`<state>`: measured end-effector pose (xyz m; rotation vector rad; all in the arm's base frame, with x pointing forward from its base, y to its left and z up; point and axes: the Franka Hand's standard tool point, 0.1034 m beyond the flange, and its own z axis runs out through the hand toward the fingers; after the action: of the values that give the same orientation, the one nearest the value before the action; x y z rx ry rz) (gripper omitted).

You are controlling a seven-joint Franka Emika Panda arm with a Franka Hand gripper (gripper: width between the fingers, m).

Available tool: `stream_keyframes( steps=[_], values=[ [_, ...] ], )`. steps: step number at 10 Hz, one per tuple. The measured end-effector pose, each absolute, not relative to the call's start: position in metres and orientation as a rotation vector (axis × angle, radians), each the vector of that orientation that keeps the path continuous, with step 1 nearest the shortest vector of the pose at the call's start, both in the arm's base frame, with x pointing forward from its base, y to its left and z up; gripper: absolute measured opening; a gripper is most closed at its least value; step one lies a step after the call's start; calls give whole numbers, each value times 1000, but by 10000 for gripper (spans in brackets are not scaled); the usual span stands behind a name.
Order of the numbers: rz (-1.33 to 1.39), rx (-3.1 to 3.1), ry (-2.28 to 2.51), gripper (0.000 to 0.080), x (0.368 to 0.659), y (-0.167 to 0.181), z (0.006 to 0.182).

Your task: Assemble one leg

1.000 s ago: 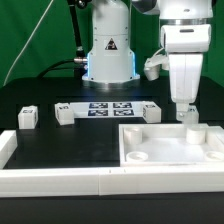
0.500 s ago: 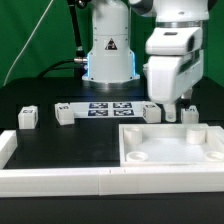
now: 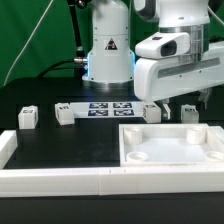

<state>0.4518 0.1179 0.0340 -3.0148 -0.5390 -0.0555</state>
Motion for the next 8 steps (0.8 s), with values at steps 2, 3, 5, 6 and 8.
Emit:
stream_keyframes(
  steps=[2, 3, 5, 6, 8],
  values=[
    [-41, -3039, -259, 649, 451, 121, 34],
    [-28, -3041, -73, 649, 449, 127, 34],
    [-4, -3024, 194, 649, 445, 134, 32],
    [5, -3011, 284, 649, 445, 134, 31],
    [28, -3010, 295, 649, 443, 134, 30]
  ],
)
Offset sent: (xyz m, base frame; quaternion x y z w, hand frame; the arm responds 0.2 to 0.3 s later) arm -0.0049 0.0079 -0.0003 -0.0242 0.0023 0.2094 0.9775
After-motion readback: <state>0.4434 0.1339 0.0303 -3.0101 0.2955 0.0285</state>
